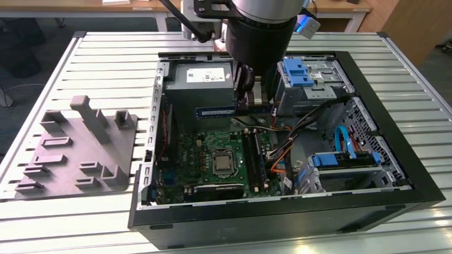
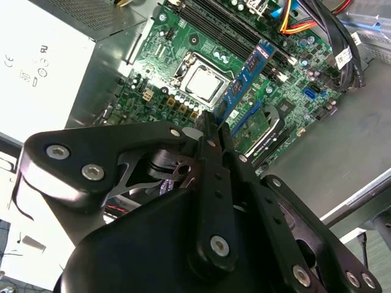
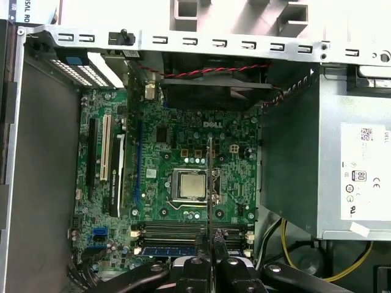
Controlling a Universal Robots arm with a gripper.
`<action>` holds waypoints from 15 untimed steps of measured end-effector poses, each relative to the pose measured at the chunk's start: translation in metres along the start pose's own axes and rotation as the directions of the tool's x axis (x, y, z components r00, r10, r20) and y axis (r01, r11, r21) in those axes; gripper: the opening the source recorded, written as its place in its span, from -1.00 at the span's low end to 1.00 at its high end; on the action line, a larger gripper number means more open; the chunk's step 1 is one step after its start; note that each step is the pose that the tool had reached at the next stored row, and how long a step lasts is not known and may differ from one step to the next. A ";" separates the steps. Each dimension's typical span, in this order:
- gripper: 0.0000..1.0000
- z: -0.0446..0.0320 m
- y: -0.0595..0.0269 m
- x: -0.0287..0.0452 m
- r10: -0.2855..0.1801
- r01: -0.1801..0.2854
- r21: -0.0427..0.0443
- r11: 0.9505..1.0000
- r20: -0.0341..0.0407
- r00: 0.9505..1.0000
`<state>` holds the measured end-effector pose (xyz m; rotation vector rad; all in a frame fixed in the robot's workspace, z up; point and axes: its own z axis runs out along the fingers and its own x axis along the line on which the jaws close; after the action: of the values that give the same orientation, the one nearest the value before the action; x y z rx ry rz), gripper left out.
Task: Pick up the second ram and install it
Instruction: 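Pick up the second ram and move it above second insertion slot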
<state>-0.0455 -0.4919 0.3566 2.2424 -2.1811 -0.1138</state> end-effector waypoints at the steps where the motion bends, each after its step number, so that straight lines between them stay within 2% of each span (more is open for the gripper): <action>1: -0.73 0.0000 0.0000 0.0000 0.000 0.000 0.000 1.000 0.000 1.000; 7: -0.73 0.0017 -0.0002 0.0013 0.000 0.000 0.000 1.000 0.000 1.000; 15: -0.73 0.0122 -0.0037 0.0059 0.000 0.000 -0.003 1.000 0.000 1.000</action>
<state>-0.0424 -0.4971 0.3440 2.2406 -2.1795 -0.1171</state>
